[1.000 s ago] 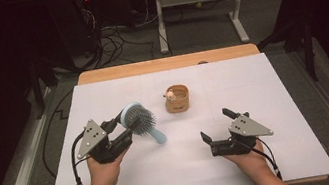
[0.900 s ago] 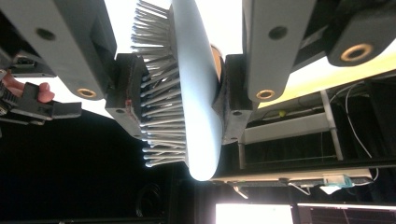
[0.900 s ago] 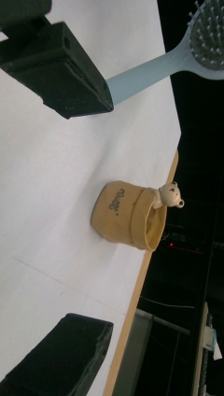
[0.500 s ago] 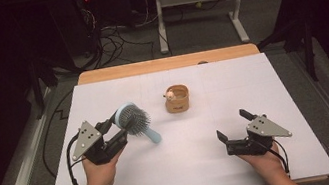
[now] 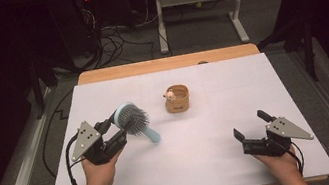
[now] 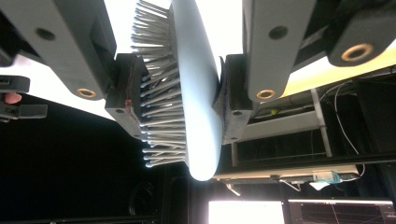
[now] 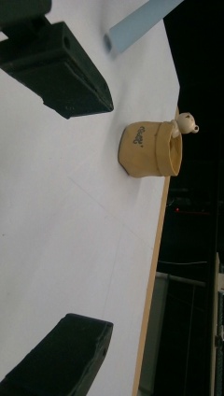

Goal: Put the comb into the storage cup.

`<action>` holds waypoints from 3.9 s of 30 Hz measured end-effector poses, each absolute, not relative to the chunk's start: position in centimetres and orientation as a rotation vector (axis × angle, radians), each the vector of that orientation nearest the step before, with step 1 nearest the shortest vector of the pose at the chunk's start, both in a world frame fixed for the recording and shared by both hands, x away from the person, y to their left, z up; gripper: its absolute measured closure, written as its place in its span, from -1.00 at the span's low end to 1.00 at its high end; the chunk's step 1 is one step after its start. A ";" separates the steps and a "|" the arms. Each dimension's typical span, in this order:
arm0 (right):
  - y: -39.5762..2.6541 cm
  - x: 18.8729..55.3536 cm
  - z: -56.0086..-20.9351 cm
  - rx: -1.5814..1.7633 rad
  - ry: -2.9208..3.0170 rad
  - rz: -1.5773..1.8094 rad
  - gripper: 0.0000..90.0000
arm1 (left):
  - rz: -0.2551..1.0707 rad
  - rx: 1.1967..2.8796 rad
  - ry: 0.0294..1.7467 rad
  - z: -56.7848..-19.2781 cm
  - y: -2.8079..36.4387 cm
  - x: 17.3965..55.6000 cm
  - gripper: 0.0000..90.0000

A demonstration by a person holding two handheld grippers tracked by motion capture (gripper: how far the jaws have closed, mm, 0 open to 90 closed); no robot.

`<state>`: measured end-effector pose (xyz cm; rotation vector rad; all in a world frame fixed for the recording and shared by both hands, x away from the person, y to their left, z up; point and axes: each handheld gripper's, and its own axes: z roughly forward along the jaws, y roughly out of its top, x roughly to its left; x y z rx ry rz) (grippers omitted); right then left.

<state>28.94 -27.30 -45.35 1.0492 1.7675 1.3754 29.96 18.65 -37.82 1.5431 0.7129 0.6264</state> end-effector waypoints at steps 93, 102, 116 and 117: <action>-27.3 28.9 -45.4 1.041 1.757 1.392 -1.00 | 0.612 1.477 0.684 -30.0 10.4 39.5 0.31; -27.3 28.9 -45.4 1.034 1.750 1.394 -1.00 | 0.624 1.485 0.690 -30.0 9.8 40.2 0.31; -27.3 28.9 -45.4 1.031 1.748 1.398 -1.00 | 0.630 1.498 0.728 -30.9 9.4 41.4 0.30; -27.4 28.9 -45.4 1.030 1.749 1.396 -1.00 | 0.629 1.494 0.729 -30.9 9.4 41.4 0.30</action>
